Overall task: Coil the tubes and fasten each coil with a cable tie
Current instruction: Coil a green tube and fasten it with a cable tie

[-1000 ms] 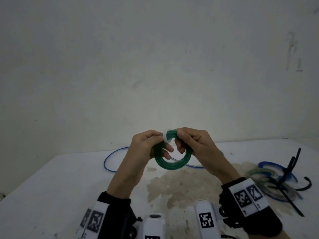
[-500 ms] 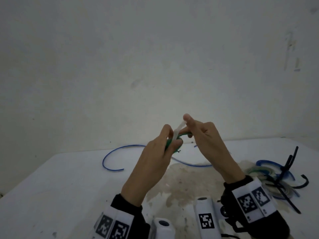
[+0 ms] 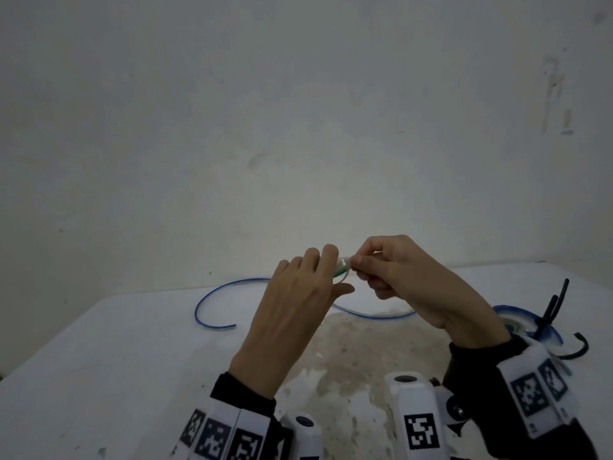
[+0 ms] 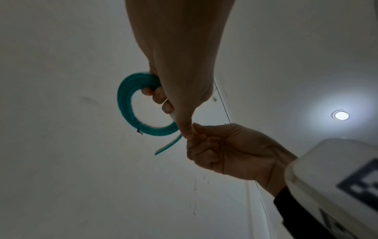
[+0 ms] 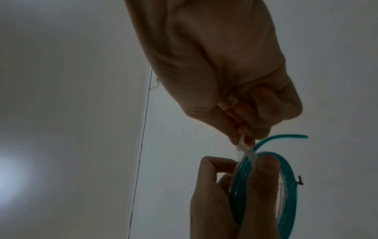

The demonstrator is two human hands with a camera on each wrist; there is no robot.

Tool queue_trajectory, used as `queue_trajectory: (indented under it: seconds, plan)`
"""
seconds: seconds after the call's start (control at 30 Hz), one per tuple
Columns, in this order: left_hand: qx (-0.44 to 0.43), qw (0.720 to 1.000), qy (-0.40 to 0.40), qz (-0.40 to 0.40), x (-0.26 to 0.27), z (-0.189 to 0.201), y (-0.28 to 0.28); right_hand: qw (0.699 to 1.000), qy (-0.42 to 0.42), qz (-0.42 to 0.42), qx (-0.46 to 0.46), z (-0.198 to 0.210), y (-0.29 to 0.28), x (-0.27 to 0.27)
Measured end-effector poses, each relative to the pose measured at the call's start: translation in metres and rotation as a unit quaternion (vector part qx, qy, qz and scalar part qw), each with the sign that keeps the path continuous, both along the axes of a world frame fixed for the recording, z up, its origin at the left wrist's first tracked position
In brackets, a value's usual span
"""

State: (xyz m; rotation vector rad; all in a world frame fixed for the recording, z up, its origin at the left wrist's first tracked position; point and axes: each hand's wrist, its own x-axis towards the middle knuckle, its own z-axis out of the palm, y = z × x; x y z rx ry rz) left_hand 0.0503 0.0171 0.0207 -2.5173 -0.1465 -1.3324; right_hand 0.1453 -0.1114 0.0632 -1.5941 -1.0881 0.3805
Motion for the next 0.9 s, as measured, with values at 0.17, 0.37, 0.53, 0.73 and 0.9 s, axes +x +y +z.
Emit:
queue_trajectory:
  seconds: [0.17,0.37,0.53,0.73,0.9]
  plan:
    - [-0.188,0.978,0.070,-0.063,-0.011,0.006,-0.003,1.000,0.018,-0.021,-0.004,-0.001,0.004,-0.001]
    - [-0.099,0.994,0.017,-0.041,-0.008,0.005,0.004,0.998,0.062,0.000,0.030,0.002,0.004,-0.005]
    - [0.010,0.997,-0.024,-0.066,-0.005,-0.003,0.009,0.997,0.062,0.020,0.037,0.001,0.006,-0.014]
    - [-0.062,0.985,-0.090,-0.137,-0.014,-0.001,0.014,0.999,0.038,0.028,0.026,0.004,0.006,-0.020]
    - [-0.129,0.973,-0.096,-0.169,-0.019,0.003,0.014,0.998,0.055,0.035,0.019,0.008,0.002,-0.021]
